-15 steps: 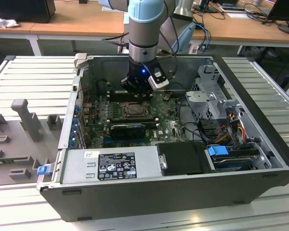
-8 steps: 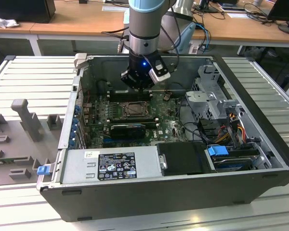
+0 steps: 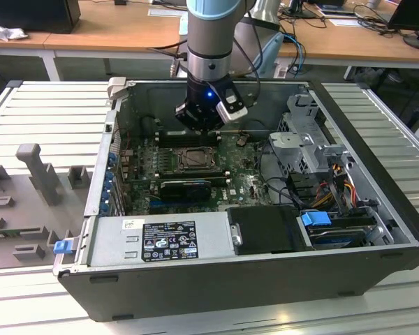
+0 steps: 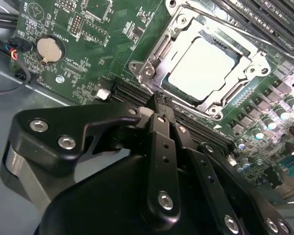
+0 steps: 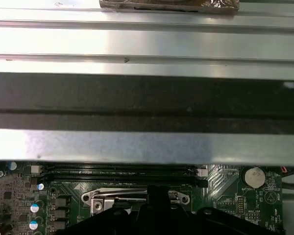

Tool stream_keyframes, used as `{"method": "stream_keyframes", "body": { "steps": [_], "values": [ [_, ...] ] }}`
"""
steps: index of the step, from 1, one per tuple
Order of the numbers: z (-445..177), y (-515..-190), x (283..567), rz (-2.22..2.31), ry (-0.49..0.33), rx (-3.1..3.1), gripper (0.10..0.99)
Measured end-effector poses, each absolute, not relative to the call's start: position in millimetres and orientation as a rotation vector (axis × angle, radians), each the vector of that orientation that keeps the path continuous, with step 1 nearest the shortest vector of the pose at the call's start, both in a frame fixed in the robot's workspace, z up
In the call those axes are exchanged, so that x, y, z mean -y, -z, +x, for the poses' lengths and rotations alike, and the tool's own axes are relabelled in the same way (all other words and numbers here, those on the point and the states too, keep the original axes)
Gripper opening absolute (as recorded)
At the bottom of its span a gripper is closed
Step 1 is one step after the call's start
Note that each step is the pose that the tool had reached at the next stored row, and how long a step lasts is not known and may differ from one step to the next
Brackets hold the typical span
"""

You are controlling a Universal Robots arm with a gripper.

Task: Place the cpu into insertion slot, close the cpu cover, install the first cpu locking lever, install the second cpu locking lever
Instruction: 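Install the first cpu locking lever, then install the second cpu locking lever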

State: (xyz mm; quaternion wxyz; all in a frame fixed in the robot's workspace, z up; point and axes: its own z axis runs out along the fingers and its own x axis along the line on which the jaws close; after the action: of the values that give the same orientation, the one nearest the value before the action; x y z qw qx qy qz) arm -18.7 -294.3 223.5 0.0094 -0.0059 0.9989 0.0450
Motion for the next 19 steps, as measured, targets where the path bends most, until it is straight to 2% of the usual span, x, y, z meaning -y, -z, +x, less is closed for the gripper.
{"method": "stream_keyframes", "body": {
  "steps": [7, 9, 16, 19],
  "values": [
    [-19, -223, 298, -0.019, -0.14, -3.12, 0.106],
    [-19, -223, 312, -0.018, -0.14, -3.12, 0.106],
    [-21, -224, 327, -0.019, -0.14, -3.12, 0.106],
    [-25, -239, 334, -0.019, -0.14, -3.12, 0.106]
  ]
}}
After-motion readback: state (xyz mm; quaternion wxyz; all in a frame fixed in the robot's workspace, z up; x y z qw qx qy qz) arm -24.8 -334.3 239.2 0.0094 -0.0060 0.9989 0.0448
